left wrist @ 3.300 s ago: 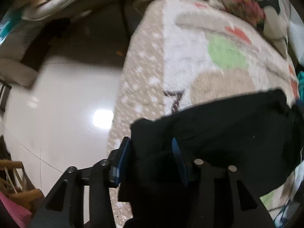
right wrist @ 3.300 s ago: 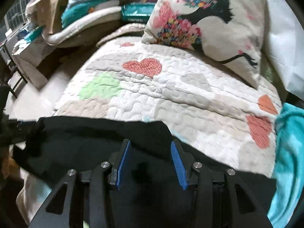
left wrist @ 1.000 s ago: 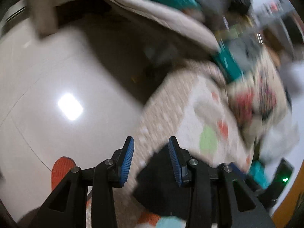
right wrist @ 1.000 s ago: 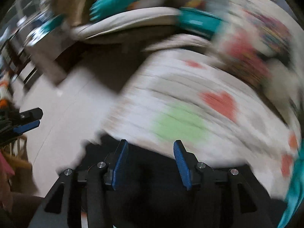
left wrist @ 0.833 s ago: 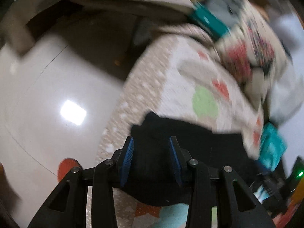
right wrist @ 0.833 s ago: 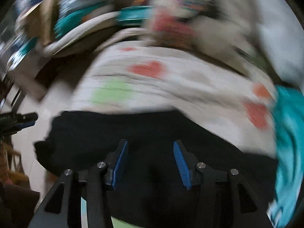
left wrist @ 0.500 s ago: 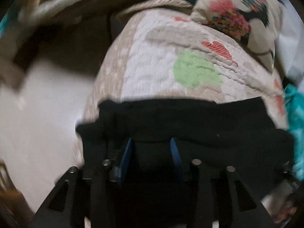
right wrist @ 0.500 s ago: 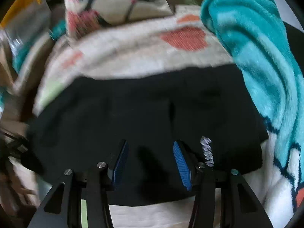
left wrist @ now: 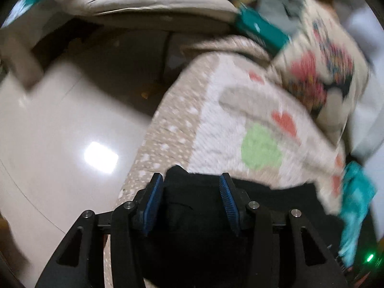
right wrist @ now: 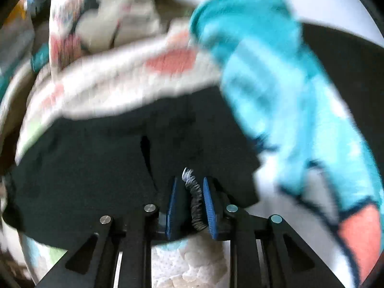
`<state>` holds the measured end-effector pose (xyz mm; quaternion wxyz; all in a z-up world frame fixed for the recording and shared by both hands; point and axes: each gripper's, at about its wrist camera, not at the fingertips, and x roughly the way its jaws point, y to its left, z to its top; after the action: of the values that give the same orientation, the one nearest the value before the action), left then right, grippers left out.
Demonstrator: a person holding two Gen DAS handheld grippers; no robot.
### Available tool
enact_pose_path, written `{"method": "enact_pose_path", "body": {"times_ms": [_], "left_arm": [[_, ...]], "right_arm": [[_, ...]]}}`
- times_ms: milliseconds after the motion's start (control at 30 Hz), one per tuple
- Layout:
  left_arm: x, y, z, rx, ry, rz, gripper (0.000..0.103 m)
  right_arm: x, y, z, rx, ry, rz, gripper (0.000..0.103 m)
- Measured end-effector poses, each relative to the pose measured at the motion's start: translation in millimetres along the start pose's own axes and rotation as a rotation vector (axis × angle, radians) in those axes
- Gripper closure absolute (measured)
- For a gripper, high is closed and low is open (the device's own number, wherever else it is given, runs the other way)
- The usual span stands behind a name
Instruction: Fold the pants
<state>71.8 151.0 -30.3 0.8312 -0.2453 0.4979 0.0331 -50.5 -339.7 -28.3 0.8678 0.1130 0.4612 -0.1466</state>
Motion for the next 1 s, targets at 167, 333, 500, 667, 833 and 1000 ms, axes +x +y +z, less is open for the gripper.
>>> {"method": "enact_pose_path", "body": {"times_ms": [167,333,500,667,833,1000], "left_arm": [[-16,24,2,-0.135,0.013,-0.084,0.052],[-13,13,-4,-0.119,0.044,-0.114,0.052],[-10,8,-11,-0.086,0.046,-0.097,0.052],[-10,0,-16,-0.043,0.042,-0.081,0.052],[-10,4,-16,-0.026,0.037,-0.059,0.052],[-7,41,-20,-0.111,0.058,-0.042,0.052]], "right_arm": [[-25,-45,8,0.245,-0.109,0.162,0.049],[-12,-48,5,0.309,-0.037,0.211,0.048],[-3,4,11,0.100,-0.046,0.114,0.049],[21,64,37,-0.045,-0.023,0.136,0.049],[63,91,42,-0.099,0.065,0.122,0.049],[81,65,35,-0.026,0.098,0.107,0.049]]}}
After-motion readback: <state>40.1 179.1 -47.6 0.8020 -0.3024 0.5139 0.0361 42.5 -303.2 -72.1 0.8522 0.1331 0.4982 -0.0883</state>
